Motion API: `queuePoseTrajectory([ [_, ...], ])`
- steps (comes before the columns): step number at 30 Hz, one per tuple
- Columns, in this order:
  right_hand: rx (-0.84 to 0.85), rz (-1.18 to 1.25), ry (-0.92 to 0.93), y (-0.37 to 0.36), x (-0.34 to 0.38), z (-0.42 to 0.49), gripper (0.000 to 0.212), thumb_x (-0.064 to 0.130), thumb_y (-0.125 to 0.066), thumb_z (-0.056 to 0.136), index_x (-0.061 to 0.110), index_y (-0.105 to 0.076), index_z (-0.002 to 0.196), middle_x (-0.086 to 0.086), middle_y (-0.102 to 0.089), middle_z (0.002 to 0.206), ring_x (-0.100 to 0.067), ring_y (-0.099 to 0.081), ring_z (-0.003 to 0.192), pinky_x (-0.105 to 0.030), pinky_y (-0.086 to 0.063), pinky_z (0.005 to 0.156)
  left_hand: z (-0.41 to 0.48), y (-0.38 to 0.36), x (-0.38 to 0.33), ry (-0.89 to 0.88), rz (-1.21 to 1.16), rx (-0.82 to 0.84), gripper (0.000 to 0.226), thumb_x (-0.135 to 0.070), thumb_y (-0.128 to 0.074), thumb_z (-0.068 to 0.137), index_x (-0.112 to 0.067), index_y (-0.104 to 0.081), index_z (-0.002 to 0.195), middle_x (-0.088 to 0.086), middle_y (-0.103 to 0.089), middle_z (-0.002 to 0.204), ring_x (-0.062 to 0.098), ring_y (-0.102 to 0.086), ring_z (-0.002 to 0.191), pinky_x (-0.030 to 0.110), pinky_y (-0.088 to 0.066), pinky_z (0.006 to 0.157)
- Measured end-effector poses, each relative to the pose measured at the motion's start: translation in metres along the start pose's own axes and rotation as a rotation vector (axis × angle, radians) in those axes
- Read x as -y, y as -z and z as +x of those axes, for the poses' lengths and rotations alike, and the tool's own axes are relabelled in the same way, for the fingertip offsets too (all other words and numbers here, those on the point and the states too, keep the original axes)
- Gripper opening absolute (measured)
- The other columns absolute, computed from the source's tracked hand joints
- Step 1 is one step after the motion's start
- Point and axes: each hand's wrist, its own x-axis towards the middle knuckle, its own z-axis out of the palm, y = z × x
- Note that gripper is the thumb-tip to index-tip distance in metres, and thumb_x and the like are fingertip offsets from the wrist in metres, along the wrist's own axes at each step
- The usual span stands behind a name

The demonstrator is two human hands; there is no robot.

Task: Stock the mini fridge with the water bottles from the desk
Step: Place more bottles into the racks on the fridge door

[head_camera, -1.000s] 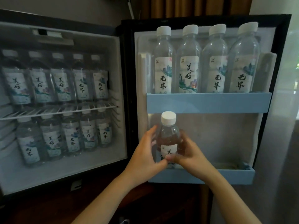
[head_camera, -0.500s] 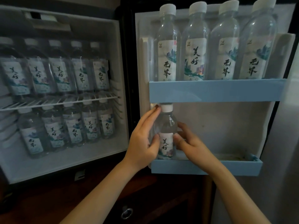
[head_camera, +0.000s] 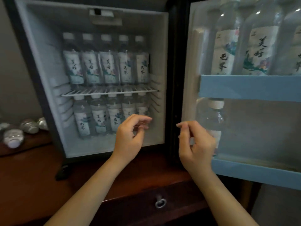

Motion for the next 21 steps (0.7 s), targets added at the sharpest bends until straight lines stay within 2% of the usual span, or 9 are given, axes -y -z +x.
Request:
queuePoseTrajectory([
  [5, 0.176, 0.116, 0.029, -0.074, 0.033, -0.012, 0.032, 0.017, -0.042, 0.093, 0.003, -0.062, 0.072, -0.006, -0.055, 0.058, -0.016, -0.051, 0.052, -0.03, -0.039, 0.051, -0.02, 0.067, 0.028, 0.095, 0.126, -0.082, 0.031, 0.003, -0.046, 0.08, -0.021, -0.062, 0.092, -0.009, -0.061, 0.088, 0.004, -0.063, 0.079, 0.011, -0.048, 0.069],
  [7, 0.242, 0.167, 0.042, -0.105, 0.048, -0.02, 0.033, 0.019, -0.042, 0.093, 0.003, -0.061, 0.071, -0.007, -0.055, 0.058, -0.02, -0.054, 0.052, -0.035, -0.041, 0.052, -0.031, 0.098, 0.04, 0.161, 0.169, -0.126, 0.032, 0.001, -0.045, 0.077, -0.023, -0.062, 0.09, -0.01, -0.061, 0.086, 0.002, -0.063, 0.077, 0.014, -0.048, 0.067],
  [11, 0.383, 0.251, 0.047, -0.17, 0.082, -0.04, 0.033, 0.022, -0.041, 0.091, 0.006, -0.061, 0.071, -0.004, -0.053, 0.054, -0.021, -0.054, 0.048, -0.034, -0.04, 0.046, -0.056, 0.161, 0.062, 0.27, 0.262, -0.224, 0.035, 0.002, -0.045, 0.075, -0.027, -0.062, 0.086, -0.01, -0.059, 0.083, 0.002, -0.063, 0.074, 0.017, -0.046, 0.065],
  [14, 0.517, 0.335, 0.067, -0.217, 0.114, -0.058, 0.034, 0.026, -0.041, 0.091, 0.008, -0.061, 0.071, -0.006, -0.055, 0.054, -0.025, -0.057, 0.05, -0.034, -0.042, 0.044, -0.075, 0.208, 0.081, 0.366, 0.355, -0.284, 0.039, 0.013, -0.049, 0.079, -0.022, -0.062, 0.088, -0.009, -0.06, 0.086, 0.002, -0.062, 0.075, 0.012, -0.045, 0.065],
  [16, 0.628, 0.379, 0.094, -0.247, 0.138, -0.069, 0.033, 0.028, -0.04, 0.091, 0.01, -0.061, 0.074, -0.006, -0.059, 0.058, -0.026, -0.06, 0.055, -0.035, -0.044, 0.045, -0.082, 0.237, 0.098, 0.464, 0.419, -0.315, 0.04, 0.012, -0.05, 0.08, -0.025, -0.061, 0.09, -0.009, -0.059, 0.091, 0.003, -0.062, 0.076, 0.011, -0.044, 0.067],
  [19, 0.816, 0.386, 0.132, -0.296, 0.173, -0.079, 0.027, 0.029, -0.042, 0.092, 0.015, -0.063, 0.084, -0.003, -0.066, 0.073, -0.024, -0.064, 0.07, -0.033, -0.044, 0.055, -0.087, 0.278, 0.138, 0.661, 0.495, -0.332, 0.033, 0.003, -0.053, 0.082, -0.023, -0.061, 0.1, -0.004, -0.057, 0.104, 0.006, -0.06, 0.083, 0.015, -0.046, 0.073],
  [21, 0.95, 0.358, 0.058, -0.335, 0.188, -0.085, 0.021, 0.026, -0.044, 0.093, 0.016, -0.062, 0.097, -0.003, -0.068, 0.092, -0.025, -0.064, 0.087, -0.033, -0.045, 0.066, -0.087, 0.303, 0.17, 0.793, 0.543, -0.333, 0.033, -0.001, -0.054, 0.082, -0.017, -0.059, 0.109, 0.003, -0.053, 0.113, 0.017, -0.059, 0.096, 0.027, -0.047, 0.085],
])
